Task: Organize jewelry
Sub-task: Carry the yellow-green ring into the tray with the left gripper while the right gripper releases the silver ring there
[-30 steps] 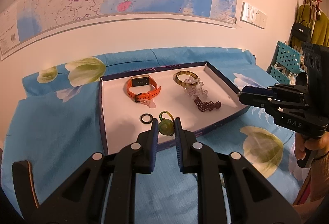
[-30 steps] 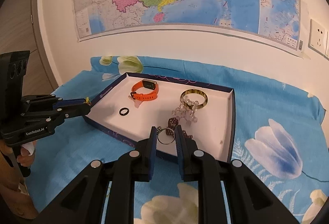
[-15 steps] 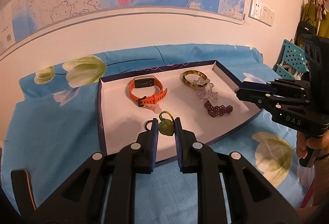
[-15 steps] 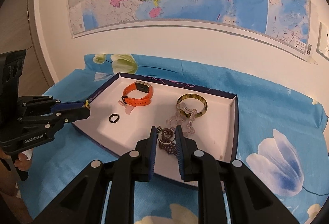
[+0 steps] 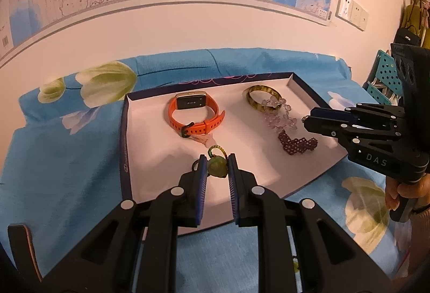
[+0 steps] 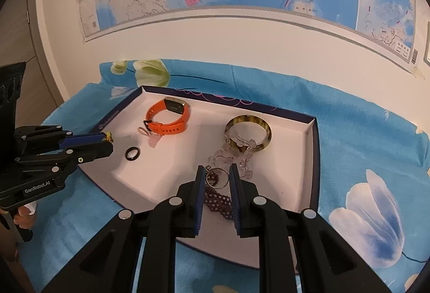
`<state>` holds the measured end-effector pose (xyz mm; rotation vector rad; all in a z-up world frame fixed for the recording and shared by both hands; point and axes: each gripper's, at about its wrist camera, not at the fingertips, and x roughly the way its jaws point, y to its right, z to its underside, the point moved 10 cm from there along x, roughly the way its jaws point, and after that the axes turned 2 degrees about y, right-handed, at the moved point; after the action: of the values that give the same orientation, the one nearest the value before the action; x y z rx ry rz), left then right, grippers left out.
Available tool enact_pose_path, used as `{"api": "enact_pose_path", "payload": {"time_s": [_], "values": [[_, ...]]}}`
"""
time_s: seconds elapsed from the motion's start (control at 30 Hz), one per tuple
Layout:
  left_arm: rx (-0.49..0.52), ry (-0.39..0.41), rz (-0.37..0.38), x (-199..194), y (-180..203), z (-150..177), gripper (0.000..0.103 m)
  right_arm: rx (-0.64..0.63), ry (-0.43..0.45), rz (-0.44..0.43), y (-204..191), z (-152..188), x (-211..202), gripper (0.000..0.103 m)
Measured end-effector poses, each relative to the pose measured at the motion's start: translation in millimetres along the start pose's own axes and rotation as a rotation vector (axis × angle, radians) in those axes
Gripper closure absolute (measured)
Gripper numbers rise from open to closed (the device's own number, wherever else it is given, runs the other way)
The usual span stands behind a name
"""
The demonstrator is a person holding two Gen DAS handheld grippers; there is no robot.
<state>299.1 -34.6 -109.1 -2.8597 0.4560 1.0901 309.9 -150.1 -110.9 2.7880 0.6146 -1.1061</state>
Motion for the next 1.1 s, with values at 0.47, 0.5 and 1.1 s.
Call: {"api": "enact_pose_path", "payload": {"time_s": [0.47,0.5,1.1], "values": [[-0.017,-0.049,-0.022,24.0,-6.5,5.1,0.087,0.031,-0.056,-0.004,6.9,7.1,26.0,0.086],[-0.017,-0.051,-0.023,24.9,-6.7,5.5,0.087,0.031,-0.059,-0.004,7.1,7.8,27.2,0.086],[-0.004,-0.033,-0.060,19.6,-6.8,7.3,0.077,0.036,-0.041,0.023,9.7,7.8,24.8,0.077]]}}
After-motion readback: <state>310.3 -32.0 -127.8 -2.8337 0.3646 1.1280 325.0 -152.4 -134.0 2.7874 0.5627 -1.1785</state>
